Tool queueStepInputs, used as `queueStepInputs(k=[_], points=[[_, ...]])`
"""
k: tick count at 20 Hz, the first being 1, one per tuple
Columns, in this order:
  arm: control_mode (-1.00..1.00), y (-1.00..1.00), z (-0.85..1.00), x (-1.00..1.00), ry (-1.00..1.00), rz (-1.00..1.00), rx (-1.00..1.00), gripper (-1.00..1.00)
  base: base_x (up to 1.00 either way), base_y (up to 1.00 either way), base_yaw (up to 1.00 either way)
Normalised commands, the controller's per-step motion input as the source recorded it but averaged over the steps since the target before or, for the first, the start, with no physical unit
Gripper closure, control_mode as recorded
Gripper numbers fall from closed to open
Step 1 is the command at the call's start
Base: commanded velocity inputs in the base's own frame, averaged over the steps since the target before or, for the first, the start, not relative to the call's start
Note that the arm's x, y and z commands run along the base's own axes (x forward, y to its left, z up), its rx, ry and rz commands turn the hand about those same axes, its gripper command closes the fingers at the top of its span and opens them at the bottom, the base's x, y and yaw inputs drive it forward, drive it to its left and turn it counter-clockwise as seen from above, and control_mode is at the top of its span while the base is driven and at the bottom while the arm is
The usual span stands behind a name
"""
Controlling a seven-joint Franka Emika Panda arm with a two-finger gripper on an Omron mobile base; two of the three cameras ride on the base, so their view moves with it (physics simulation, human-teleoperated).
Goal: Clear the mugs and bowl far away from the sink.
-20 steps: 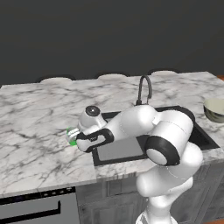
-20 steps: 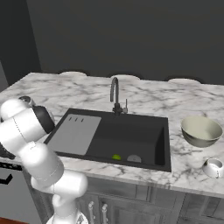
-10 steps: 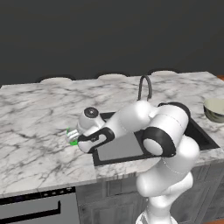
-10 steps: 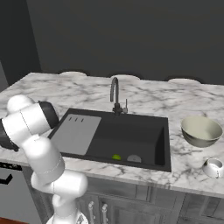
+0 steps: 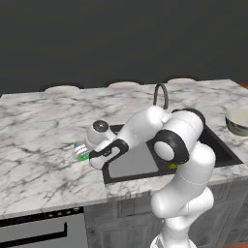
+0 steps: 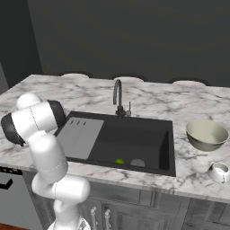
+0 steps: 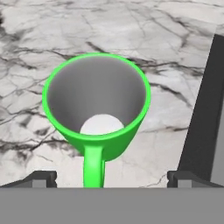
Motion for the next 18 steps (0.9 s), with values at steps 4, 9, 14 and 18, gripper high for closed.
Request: queueStepInputs(k=[4,9,14,18], points=[[-1.00,0.16,-0.20,0.20,0.00,0.00,0.00,-1.00,0.00,0.00,0.00],[-1.00,0.27,-0.20,0.20,0.00,0.00,0.00,-1.00,0.00,0.00,0.00],[-1.00,0.09,-0.16,0.14,0.00,0.00,0.00,-1.00,0.00,0.00,0.00],[-1.00,0.02,-0.16,0.06,0.00,0.00,0.00,1.00,0.00,0.00,0.00]])
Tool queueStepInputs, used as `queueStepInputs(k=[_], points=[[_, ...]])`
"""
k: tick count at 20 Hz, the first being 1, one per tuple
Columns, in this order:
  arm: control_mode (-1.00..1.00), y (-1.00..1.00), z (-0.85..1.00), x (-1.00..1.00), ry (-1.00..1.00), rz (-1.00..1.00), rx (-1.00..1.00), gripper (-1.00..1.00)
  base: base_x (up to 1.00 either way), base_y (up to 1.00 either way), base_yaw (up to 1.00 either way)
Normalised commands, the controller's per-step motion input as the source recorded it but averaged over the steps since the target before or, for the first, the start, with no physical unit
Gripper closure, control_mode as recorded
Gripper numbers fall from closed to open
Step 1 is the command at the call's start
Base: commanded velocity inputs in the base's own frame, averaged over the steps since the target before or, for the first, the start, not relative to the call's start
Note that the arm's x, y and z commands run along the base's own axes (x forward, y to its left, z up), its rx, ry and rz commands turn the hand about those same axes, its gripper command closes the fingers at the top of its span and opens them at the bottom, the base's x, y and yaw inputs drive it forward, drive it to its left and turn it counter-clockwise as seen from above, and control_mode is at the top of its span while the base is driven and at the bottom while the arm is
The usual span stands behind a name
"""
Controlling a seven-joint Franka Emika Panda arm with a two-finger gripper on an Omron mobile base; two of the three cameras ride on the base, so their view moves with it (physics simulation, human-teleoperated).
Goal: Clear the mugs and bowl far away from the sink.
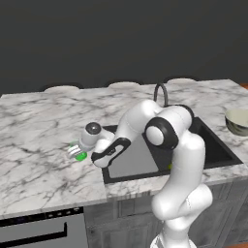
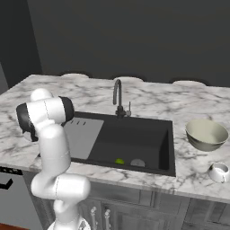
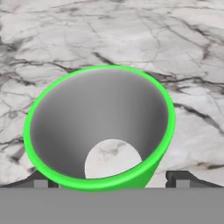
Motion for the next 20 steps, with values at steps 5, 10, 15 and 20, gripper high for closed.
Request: queueStepInputs(k=[5,10,15,20], points=[[-1.00,0.02,-0.16,0.04,0.00,0.00,0.00,1.00,0.00,0.00,0.00],[-1.00,-0.05,-0.06,0.01,0.00,0.00,0.00,1.00,0.00,0.00,0.00],[-1.00,-0.08,0.00,0.03,0.00,0.00,0.00,1.00,0.00,0.00,0.00],[-1.00,-0.12,0.00,0.03,0.00,0.00,0.00,1.00,0.00,0.00,0.00]])
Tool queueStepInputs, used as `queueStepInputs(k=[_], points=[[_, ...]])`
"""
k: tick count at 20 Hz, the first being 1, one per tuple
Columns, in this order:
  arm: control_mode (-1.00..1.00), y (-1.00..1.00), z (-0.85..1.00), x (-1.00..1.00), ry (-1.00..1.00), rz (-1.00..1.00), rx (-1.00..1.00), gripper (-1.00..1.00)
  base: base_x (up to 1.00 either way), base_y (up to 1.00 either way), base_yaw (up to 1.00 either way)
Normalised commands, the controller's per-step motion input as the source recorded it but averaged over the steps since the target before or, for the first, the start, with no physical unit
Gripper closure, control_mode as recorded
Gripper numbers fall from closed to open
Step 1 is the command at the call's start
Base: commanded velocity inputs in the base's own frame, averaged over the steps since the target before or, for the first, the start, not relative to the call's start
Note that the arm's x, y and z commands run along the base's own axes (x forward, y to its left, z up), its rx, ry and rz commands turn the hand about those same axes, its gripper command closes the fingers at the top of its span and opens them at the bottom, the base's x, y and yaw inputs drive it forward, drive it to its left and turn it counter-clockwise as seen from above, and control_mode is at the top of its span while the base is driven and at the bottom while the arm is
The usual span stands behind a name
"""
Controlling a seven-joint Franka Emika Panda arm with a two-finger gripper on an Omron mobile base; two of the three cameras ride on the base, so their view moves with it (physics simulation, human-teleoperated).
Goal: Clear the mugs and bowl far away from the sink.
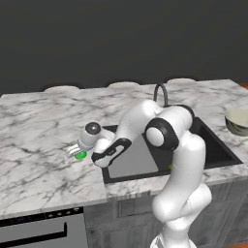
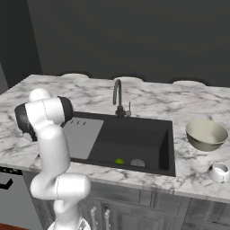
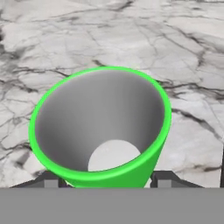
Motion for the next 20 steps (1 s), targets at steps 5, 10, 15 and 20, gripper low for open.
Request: queueStepInputs(k=[5,10,15,20], points=[[-1.00,-0.49,0.14,0.00,0.03,0.02,0.02,1.00,0.00,0.00,0.00],[-1.00,-0.31,0.08,-0.11,0.01,0.05,0.00,1.00,0.00,0.00,0.00],[-1.00,-0.10,0.24,-0.27,-0.05,0.01,0.00,1.00,0.00,0.00,0.00],[-1.00,-0.28,0.93,-0.27,0.00,0.07,0.00,1.00,0.00,0.00,0.00]])
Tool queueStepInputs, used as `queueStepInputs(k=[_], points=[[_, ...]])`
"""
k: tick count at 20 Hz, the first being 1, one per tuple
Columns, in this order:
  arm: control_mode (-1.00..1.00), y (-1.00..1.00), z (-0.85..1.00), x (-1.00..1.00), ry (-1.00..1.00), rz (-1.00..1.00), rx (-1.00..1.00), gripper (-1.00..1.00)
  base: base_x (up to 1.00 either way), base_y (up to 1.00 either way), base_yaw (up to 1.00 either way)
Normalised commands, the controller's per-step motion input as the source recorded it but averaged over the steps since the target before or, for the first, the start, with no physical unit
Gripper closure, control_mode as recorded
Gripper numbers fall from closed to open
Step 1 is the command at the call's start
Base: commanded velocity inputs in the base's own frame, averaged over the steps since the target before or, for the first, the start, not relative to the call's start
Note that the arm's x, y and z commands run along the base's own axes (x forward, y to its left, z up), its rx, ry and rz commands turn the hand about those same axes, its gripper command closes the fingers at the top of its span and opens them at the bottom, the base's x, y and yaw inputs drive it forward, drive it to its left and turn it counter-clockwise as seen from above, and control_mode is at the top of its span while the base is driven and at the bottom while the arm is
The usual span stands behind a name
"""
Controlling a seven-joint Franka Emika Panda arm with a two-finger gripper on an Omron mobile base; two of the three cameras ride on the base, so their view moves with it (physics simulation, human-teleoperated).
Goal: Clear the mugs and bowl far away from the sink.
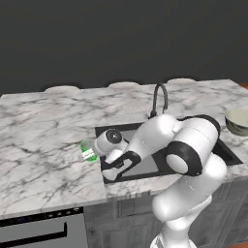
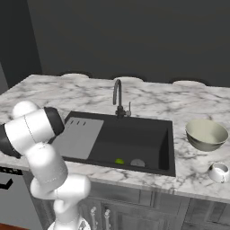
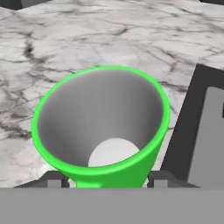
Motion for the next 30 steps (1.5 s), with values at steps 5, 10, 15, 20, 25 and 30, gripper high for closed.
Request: queueStepInputs(k=[5,10,15,20,25,30], points=[[-1.00,-0.31,1.00,-0.36,0.02,0.05,0.00,1.00,0.00,0.00,0.00],[-1.00,-0.12,1.00,-0.12,0.09,0.01,0.00,1.00,0.00,0.00,0.00],[-1.00,0.00,1.00,-0.01,0.19,0.00,-0.06,1.00,0.00,0.00,0.00],[-1.00,-0.10,1.00,-0.27,0.15,0.00,-0.06,1.00,0.00,0.00,0.00],[-1.00,-0.40,0.86,-0.48,0.00,0.01,-0.03,1.00,0.00,0.00,0.00],[-1.00,-0.60,0.44,-0.44,0.00,0.04,0.00,1.00,0.00,0.00,0.00]])
